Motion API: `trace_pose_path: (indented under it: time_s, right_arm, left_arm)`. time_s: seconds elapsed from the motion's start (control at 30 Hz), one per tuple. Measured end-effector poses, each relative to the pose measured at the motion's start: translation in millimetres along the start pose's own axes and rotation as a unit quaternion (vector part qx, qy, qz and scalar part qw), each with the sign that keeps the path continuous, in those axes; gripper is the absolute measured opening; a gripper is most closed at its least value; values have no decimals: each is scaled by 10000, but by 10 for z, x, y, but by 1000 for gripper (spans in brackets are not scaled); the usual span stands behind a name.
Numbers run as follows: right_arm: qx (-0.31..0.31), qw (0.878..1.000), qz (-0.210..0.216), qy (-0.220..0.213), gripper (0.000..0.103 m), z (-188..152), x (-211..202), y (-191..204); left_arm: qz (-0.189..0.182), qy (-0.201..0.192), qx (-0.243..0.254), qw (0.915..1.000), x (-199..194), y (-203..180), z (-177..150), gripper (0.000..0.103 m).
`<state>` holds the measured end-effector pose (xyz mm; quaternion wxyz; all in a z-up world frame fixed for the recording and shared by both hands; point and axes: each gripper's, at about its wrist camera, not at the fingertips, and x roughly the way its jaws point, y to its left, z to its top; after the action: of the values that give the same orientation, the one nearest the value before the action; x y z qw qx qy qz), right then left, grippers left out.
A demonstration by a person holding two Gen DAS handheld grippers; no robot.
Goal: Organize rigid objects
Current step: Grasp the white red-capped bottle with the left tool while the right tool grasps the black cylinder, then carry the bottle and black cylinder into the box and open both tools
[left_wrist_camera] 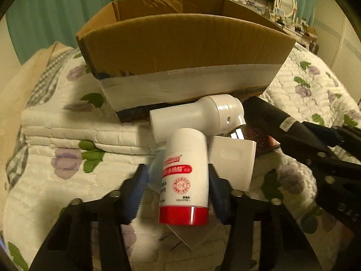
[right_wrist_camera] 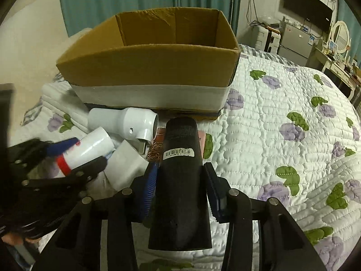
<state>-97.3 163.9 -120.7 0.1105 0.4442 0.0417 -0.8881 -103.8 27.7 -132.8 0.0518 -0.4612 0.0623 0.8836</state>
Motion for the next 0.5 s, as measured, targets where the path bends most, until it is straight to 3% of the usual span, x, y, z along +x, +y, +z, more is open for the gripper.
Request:
trace_pose_path:
  time_s: [0.07,0.13,0.2,0.5]
  right_arm:
    - [-13,10000,31,-21,41,-22,-18,27]
    - [-57,10000,39,-64,41,2,-102,28]
    - [-109,9998,32,-131,40,17,-175,87]
    - [-263,9973,-50,-677,39,104,-643,86]
  left_arm:
    - [67,6,18,10000,-47,18,-17,36]
    - [-178,33,-125,9998,-103,77,-46,36]
    - [-89,-33,-147,9998,-197,88,-71,36]
    - [89,-701,-186,9973,-888,116,117,36]
